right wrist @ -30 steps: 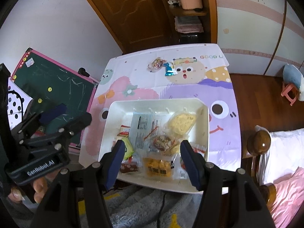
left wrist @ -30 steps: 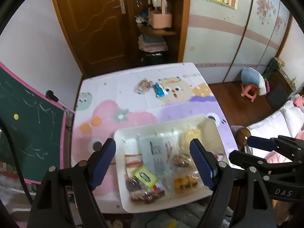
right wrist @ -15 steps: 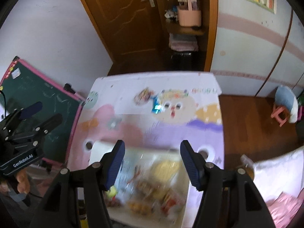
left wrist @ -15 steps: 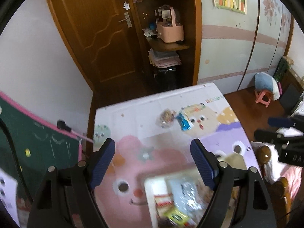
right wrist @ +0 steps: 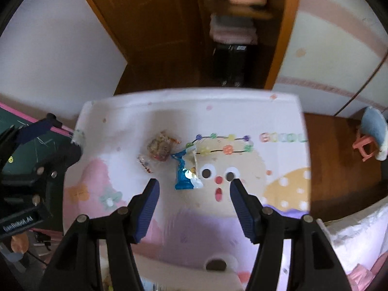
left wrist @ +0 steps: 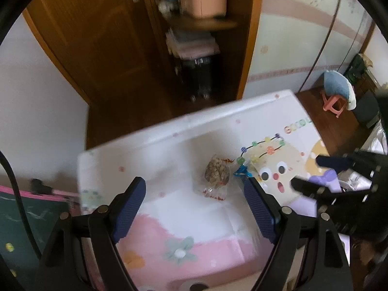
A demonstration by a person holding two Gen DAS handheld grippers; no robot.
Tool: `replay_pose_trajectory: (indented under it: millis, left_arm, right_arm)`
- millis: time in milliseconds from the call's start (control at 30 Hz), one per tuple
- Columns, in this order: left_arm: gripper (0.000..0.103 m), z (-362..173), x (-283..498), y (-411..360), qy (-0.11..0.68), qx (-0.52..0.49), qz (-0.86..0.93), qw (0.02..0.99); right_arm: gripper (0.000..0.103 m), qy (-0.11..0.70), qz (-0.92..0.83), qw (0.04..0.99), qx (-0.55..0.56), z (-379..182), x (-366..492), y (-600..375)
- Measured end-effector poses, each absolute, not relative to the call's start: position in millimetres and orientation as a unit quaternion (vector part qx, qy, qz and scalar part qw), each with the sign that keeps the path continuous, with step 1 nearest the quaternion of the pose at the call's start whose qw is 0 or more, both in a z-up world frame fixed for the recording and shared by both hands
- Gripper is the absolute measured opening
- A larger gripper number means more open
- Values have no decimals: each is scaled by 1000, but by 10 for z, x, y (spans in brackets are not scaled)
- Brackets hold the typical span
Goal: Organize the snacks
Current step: 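Grasp the clear nut-cluster bag with the left tool while the right tool grasps the blue candy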
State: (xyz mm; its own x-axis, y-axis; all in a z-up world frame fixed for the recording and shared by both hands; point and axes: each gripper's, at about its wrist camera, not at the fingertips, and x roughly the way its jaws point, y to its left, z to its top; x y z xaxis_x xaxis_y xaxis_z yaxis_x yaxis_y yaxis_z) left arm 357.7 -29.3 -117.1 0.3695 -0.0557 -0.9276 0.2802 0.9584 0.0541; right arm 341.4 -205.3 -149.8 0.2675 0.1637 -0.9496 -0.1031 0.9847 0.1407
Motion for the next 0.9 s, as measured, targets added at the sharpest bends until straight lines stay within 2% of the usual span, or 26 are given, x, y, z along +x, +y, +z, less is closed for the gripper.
replay_pose_trajectory:
  millis: [233,400,467,500,600,700,767,800,867,900]
  left_arm:
    - [82,-2084,3940,-231,623,54,-103,773]
    - [82,-2384,4038,-184,645,18,-110,756]
    - [82,-2451,4037,-215,648,17,-114,753]
    - [82,-2482,4040,-231,649,18,-115,751]
    - [82,-2612,4055,-275,656,18,-115,746]
    - [82,-2723,4045,-315,662,9,-112,741]
    - [77,-2764,4030,-339,665,6,-109,739]
    - [70,-2798,4015,-358,668,6,-106,736]
    - [64,-2783,3974,-386,661,16,-97,744]
    - [55,-2776,3957,-408,657,23,-94,748]
  right_arm:
    - [61,632,87,770,18,-2367,3702,-1846]
    - [60,642,78,762,-11,-2703,3749,-1689]
    - [50,645,71,760,-24,-2774,3733,-1668]
    - [40,635,72,768,-33,-2750,3712,-1661]
    - [32,639,76,765,-28,-2733,3675,-1709]
    - [31,645,71,761,11,-2723,3606,-1848]
    - [31,649,66,758,21,-2721,3543,-1902]
    - [31,652,66,755,25,-2722,3504,-1924]
    - [31,657,66,750,34,-2722,3434,-1951]
    - [31,659,67,748,39,-2723,3398,-1964]
